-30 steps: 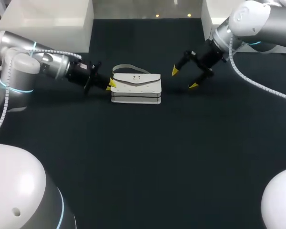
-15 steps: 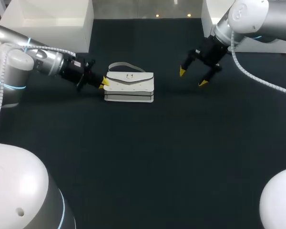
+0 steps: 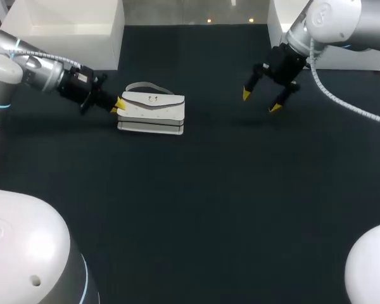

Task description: Pick up the bag, open it, inspect its contents, close it, and place it on the opposite side

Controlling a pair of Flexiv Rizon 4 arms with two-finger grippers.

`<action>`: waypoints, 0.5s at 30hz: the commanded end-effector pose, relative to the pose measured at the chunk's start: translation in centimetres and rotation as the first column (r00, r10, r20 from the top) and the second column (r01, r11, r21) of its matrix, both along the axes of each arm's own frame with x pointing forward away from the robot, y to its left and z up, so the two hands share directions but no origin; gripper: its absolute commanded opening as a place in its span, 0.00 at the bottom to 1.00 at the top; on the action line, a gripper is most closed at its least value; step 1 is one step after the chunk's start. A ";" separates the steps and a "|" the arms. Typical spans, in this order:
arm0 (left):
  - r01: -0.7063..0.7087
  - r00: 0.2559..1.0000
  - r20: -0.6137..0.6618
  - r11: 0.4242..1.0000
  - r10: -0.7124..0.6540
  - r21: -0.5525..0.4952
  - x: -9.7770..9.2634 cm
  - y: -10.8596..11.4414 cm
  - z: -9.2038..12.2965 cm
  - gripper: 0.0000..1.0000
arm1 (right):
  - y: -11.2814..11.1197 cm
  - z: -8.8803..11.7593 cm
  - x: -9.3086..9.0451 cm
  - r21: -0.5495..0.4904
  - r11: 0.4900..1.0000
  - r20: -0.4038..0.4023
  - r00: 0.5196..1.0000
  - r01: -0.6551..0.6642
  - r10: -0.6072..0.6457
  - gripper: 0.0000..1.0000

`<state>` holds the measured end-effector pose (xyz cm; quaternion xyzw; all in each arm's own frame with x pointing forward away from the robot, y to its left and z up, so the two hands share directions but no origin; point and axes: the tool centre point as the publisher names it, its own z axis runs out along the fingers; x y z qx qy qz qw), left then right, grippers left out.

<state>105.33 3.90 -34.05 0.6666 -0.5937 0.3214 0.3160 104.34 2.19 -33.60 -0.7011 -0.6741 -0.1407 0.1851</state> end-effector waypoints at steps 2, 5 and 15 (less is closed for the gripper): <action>0.002 1.000 -0.002 1.000 -0.002 -0.002 0.2 0.0 -0.1 0.00 | 0.1 0.1 0.0 -0.004 1.000 -0.001 1.000 0.001 -0.001 1.00; 0.002 1.000 -0.002 1.000 -0.002 -0.002 0.2 0.0 -0.1 0.00 | 0.2 0.1 0.0 -0.057 0.998 0.008 1.000 0.002 -0.002 1.00; 0.015 0.995 0.096 0.999 -0.018 0.033 1.4 5.3 1.0 0.00 | -3.8 2.7 0.6 -0.252 0.965 0.164 0.986 0.067 -0.025 1.00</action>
